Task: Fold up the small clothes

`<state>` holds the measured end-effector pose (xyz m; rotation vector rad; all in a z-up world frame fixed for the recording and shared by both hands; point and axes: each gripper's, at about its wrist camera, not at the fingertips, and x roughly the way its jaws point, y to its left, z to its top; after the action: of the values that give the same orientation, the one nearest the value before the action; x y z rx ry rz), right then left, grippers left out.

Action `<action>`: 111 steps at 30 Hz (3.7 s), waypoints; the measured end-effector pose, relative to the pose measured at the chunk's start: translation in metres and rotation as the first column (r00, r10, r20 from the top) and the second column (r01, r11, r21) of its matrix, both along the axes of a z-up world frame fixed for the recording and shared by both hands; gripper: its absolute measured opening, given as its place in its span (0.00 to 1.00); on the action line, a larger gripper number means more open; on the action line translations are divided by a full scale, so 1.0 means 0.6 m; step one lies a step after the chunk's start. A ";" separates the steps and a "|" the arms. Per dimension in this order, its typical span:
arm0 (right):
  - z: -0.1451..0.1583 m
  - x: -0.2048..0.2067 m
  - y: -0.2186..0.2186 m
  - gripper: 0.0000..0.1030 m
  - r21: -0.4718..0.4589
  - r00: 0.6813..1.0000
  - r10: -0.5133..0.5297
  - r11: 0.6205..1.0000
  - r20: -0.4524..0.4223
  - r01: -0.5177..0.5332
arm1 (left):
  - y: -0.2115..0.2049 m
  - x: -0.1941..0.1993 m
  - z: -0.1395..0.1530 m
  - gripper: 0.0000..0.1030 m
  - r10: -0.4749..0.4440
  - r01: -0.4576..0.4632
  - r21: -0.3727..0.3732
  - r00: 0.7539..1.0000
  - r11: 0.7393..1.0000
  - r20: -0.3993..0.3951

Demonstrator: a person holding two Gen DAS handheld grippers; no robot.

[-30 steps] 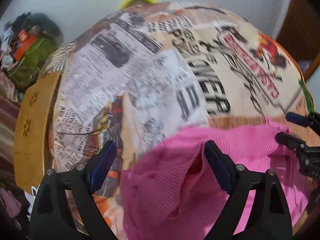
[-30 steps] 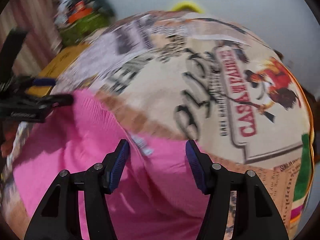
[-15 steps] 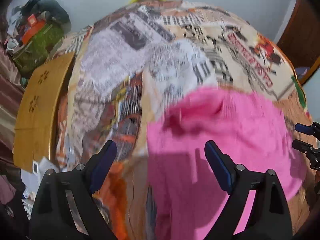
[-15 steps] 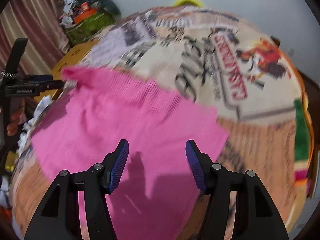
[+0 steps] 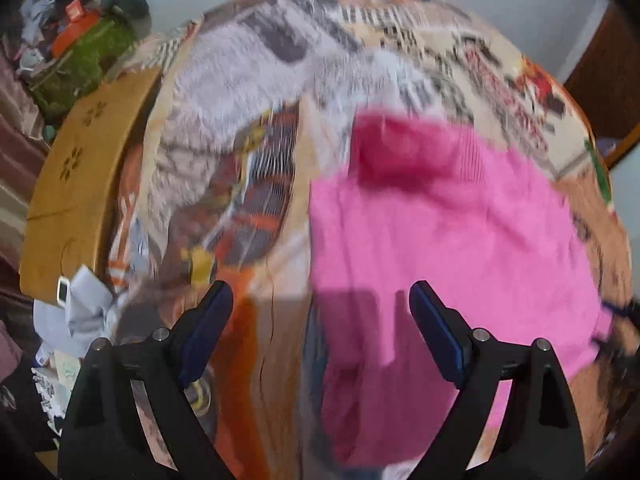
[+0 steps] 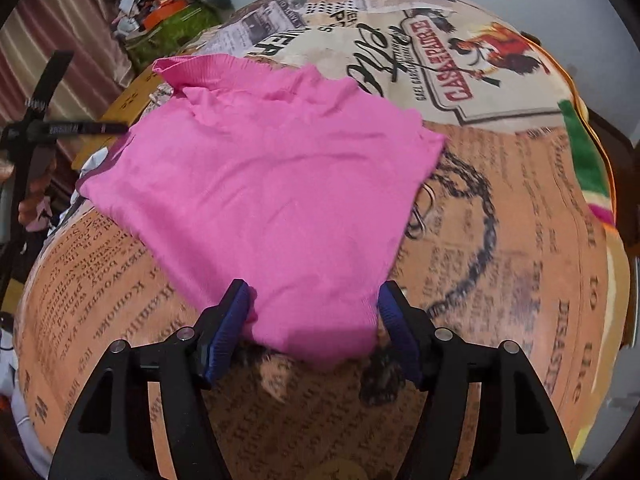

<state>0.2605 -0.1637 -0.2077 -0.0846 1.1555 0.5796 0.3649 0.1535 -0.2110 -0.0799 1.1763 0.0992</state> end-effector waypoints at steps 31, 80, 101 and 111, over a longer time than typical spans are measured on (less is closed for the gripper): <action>0.113 -0.035 0.133 0.63 0.040 0.975 0.148 0.987 0.167 -0.157 | 0.054 -0.143 0.054 0.87 0.034 -0.034 -0.002 0.998 0.999 0.050; 0.067 -0.032 0.343 0.06 0.110 0.915 0.374 0.913 0.153 -0.392 | 0.074 0.085 -0.103 0.50 -0.034 -0.032 -0.437 0.989 0.899 -0.142; 0.149 -0.048 0.195 0.06 0.236 0.938 0.175 0.939 0.298 -0.250 | -0.193 0.103 0.149 0.11 -0.220 0.224 -0.017 0.964 0.974 0.148; 0.128 -0.048 0.054 0.05 0.278 0.965 0.034 0.954 0.259 -0.109 | -0.330 0.141 0.119 0.10 -0.227 0.230 -0.031 0.971 0.973 0.073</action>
<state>0.2315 -0.1315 -0.1308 0.0514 0.8133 0.7754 0.4492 -0.0447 -0.1394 0.0183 1.1106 -0.1295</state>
